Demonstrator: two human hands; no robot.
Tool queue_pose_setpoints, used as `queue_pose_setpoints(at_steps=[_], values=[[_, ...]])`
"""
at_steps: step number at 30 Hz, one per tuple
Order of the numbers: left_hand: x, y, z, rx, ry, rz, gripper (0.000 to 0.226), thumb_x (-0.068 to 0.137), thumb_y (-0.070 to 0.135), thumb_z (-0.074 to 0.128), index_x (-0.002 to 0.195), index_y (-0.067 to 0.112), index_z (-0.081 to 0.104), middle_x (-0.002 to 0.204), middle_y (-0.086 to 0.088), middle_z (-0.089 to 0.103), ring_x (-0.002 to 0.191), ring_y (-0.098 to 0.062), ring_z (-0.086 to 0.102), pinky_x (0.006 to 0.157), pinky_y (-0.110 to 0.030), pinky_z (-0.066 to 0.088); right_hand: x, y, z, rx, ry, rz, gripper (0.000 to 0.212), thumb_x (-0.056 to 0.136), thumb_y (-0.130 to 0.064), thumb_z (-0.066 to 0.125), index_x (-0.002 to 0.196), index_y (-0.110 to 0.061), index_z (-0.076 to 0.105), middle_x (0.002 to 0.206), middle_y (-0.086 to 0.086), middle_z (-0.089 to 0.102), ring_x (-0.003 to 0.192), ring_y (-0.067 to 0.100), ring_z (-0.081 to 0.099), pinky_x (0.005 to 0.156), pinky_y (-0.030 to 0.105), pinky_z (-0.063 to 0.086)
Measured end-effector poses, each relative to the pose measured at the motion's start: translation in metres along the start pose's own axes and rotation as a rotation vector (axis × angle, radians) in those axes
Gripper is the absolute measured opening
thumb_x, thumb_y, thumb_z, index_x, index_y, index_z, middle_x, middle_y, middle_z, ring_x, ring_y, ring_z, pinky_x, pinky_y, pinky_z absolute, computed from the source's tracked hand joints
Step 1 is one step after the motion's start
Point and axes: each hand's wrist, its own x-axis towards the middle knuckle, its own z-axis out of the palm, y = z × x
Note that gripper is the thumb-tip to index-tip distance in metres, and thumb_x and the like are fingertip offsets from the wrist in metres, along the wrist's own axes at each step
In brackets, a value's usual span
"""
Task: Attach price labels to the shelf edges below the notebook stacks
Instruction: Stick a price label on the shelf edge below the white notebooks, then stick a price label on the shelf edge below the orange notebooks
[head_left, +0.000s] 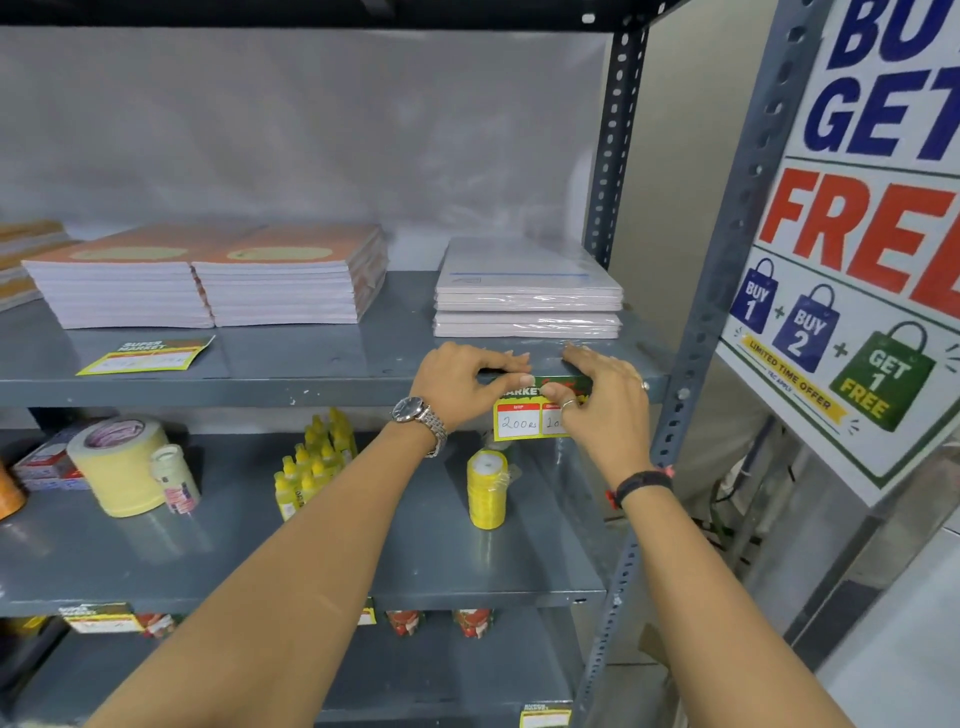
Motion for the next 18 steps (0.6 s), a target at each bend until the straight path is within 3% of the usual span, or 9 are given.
queue_pose_setpoints(at_steps=[3,5,8,11,14,18], values=[[-0.001,0.004,-0.001,-0.023,-0.041,-0.022,0.026,0.077,0.047,0.064,0.094,0.030,0.073,0.104,0.012,0.072,0.102,-0.003,0.063,0.081,-0.032,0.053,0.000,-0.002,-0.006,-0.023,-0.036,-0.007,0.047,0.078,-0.033,0.070,0.121,-0.017,0.061,0.129,0.005,0.063,0.122,0.027,0.052,0.105,0.038,0.038],[-0.002,0.008,-0.006,-0.161,-0.110,-0.071,0.025,0.081,0.038,0.065,0.098,0.023,0.073,0.106,0.004,0.073,0.101,-0.006,0.064,0.088,-0.034,0.052,0.000,-0.003,-0.015,-0.006,-0.103,-0.008,0.050,0.077,-0.038,0.071,0.121,-0.015,0.062,0.127,0.006,0.064,0.121,0.024,0.055,0.105,0.039,0.041],[-0.013,-0.002,-0.040,-0.322,-0.120,-0.113,0.031,0.085,0.033,0.062,0.111,0.018,0.066,0.112,-0.003,0.070,0.102,-0.006,0.063,0.097,-0.033,0.049,0.001,-0.015,-0.028,0.071,-0.171,0.096,0.046,0.085,-0.049,0.056,0.111,-0.013,0.066,0.116,0.008,0.070,0.112,0.025,0.061,0.092,0.033,0.044],[-0.039,-0.046,-0.106,-0.163,-0.038,-0.130,0.037,0.085,0.042,0.057,0.119,0.026,0.060,0.118,0.001,0.067,0.111,-0.006,0.059,0.100,-0.026,0.043,-0.001,-0.041,-0.020,0.132,-0.036,0.198,0.062,0.092,-0.057,0.033,0.090,-0.004,0.065,0.095,0.018,0.071,0.095,0.034,0.062,0.076,0.035,0.040],[-0.065,-0.113,-0.183,0.085,0.106,-0.257,0.047,0.080,0.046,0.048,0.121,0.026,0.058,0.119,-0.002,0.067,0.113,-0.019,0.059,0.096,-0.033,0.046,-0.003,-0.091,0.016,0.106,0.179,0.130,0.049,0.091,-0.053,0.039,0.098,-0.014,0.066,0.100,0.015,0.072,0.101,0.035,0.061,0.083,0.038,0.044],[-0.096,-0.200,-0.275,0.201,0.209,-0.526,0.045,0.087,0.041,0.048,0.124,0.016,0.054,0.124,-0.012,0.063,0.115,-0.035,0.055,0.097,-0.043,0.045,-0.013,-0.199,0.096,0.203,0.039,0.016,0.029,0.085,-0.038,0.060,0.102,-0.015,0.067,0.104,0.009,0.073,0.103,0.029,0.063,0.089,0.039,0.048]])
